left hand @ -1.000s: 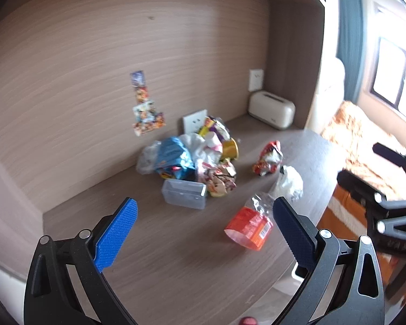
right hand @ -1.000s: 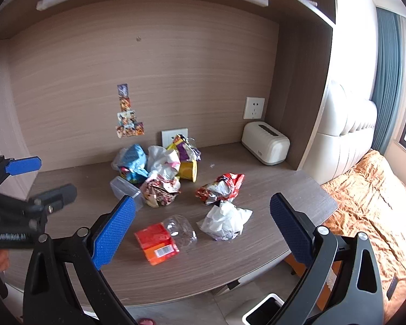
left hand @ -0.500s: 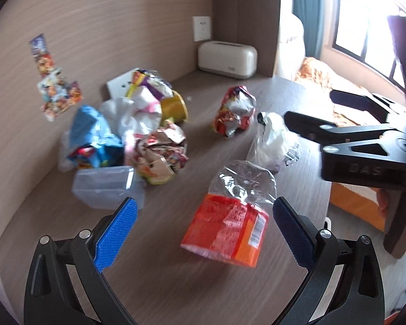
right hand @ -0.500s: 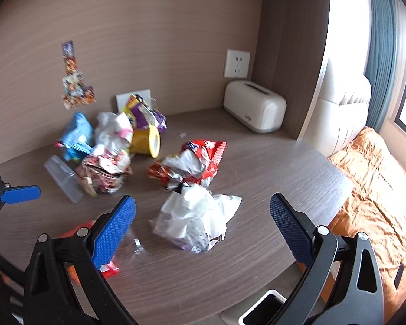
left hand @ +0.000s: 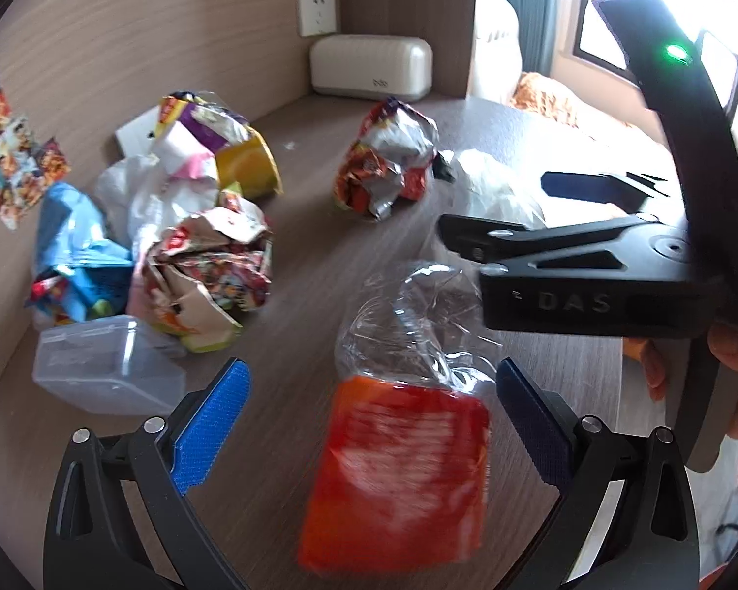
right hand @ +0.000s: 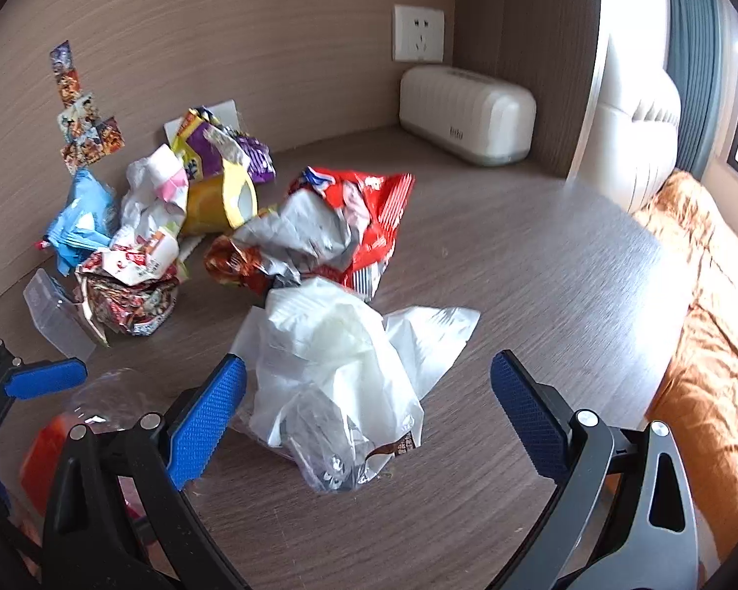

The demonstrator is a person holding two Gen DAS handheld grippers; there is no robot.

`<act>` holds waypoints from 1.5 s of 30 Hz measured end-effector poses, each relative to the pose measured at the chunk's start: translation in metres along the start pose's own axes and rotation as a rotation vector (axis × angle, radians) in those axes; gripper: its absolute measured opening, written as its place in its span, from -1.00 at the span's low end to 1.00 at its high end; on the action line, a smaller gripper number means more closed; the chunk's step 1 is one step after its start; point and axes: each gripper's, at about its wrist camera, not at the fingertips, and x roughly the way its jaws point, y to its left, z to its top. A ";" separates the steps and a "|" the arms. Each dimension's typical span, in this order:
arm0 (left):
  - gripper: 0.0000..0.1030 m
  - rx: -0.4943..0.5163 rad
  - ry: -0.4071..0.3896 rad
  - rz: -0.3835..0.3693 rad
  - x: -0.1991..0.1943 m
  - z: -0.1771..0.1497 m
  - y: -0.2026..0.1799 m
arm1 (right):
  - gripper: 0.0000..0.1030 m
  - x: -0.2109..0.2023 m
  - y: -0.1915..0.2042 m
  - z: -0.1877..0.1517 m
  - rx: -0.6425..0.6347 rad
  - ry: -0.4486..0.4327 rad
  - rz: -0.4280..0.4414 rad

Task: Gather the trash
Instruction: 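Grasp the red-labelled plastic bottle with the left gripper while the right grasps the white plastic bag, then carry both items over the white bin and open both grippers to drop them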

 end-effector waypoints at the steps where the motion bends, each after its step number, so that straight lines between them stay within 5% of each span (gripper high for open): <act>1: 0.56 0.006 0.008 -0.009 0.003 -0.001 0.000 | 0.92 0.005 -0.002 0.000 0.011 0.017 0.009; 2: 0.44 0.008 0.022 -0.022 0.007 -0.001 0.000 | 0.91 0.007 -0.003 0.000 0.019 0.022 0.019; 4: 0.10 0.007 0.043 -0.040 0.014 -0.003 0.001 | 0.56 0.011 -0.004 -0.001 0.035 0.037 0.051; 6: -0.01 0.022 0.032 -0.034 0.014 -0.003 0.000 | -0.10 0.016 -0.004 -0.002 0.046 0.064 0.085; 9: -0.02 0.003 0.028 -0.051 0.013 -0.001 0.004 | -0.30 0.014 -0.003 -0.003 0.057 0.058 0.102; 17: -0.02 0.043 -0.050 -0.102 -0.036 0.031 -0.012 | -0.32 -0.072 -0.028 0.006 0.129 -0.081 0.037; 26: -0.02 0.214 -0.115 -0.313 -0.040 0.052 -0.141 | -0.32 -0.169 -0.117 -0.059 0.237 -0.053 -0.212; 29: -0.02 0.235 -0.064 -0.386 -0.005 0.045 -0.193 | -0.32 -0.169 -0.157 -0.092 0.265 -0.016 -0.252; 33: -0.02 0.243 0.028 -0.440 0.062 0.019 -0.262 | -0.32 -0.149 -0.215 -0.138 0.304 0.017 -0.193; 45: -0.02 0.223 0.239 -0.441 0.334 -0.106 -0.378 | -0.32 0.047 -0.351 -0.332 0.343 0.224 -0.024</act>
